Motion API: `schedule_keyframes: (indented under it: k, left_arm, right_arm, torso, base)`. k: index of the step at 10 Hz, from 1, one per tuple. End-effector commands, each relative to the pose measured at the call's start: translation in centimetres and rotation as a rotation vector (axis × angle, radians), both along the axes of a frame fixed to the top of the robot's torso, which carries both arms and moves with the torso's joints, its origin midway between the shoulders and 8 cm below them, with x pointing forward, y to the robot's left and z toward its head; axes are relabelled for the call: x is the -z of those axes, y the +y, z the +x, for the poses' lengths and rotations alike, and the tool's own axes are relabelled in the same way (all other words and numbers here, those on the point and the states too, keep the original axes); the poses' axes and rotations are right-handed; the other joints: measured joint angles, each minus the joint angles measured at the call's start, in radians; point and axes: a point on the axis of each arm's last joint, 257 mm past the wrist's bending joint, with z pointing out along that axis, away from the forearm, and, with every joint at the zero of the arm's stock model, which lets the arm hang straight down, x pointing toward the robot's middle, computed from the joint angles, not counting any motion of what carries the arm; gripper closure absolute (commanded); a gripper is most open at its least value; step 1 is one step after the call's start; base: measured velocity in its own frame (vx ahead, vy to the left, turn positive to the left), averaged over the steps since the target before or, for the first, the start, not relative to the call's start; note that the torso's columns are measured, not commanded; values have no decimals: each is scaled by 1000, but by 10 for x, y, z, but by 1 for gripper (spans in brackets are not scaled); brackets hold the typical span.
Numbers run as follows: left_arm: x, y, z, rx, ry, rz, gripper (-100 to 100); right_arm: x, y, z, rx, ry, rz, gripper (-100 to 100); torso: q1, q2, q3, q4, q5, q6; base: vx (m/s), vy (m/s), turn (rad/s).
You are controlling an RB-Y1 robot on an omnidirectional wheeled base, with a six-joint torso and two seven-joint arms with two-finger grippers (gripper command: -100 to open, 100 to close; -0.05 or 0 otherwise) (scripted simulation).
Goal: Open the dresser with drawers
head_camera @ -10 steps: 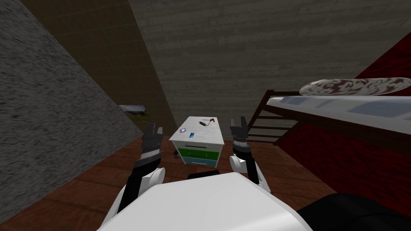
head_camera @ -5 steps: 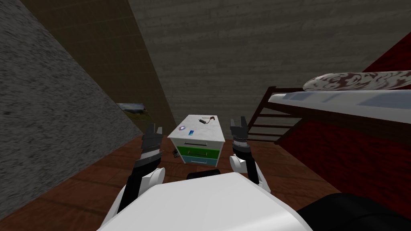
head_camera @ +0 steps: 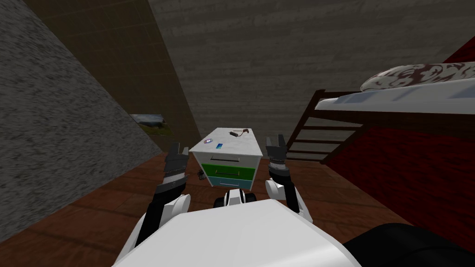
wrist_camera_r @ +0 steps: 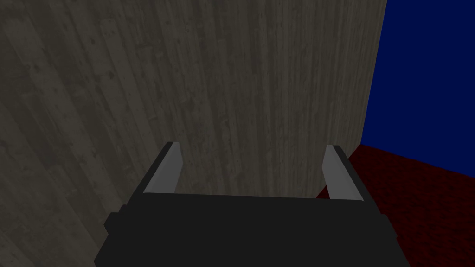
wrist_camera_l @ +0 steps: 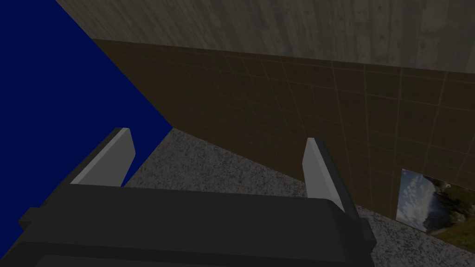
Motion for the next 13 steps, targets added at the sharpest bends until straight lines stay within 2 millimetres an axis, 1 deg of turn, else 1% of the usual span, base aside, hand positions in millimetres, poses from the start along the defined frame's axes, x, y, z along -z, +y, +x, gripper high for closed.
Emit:
schedule_keyframes:
  k: [1,5,13]
  left_arm:
    - [8,-8,7,33,28,59,-100]
    - [34,-14,21,65,88,120,-100]
    - [98,-16,49,82,211,153,-100]
  right_arm:
    - [0,0,0,0,0,0,0]
    - [0,0,0,0,0,0,0]
    - [0,0,0,0,0,0,0]
  torso:
    - [0,9,-19,10,0,0]
    - [0,13,-25,14,0,0]
    - [0,13,-25,14,0,0]
  base:
    - [-4,2,-16]
    - [-3,5,-22]
    - [-3,6,-28]
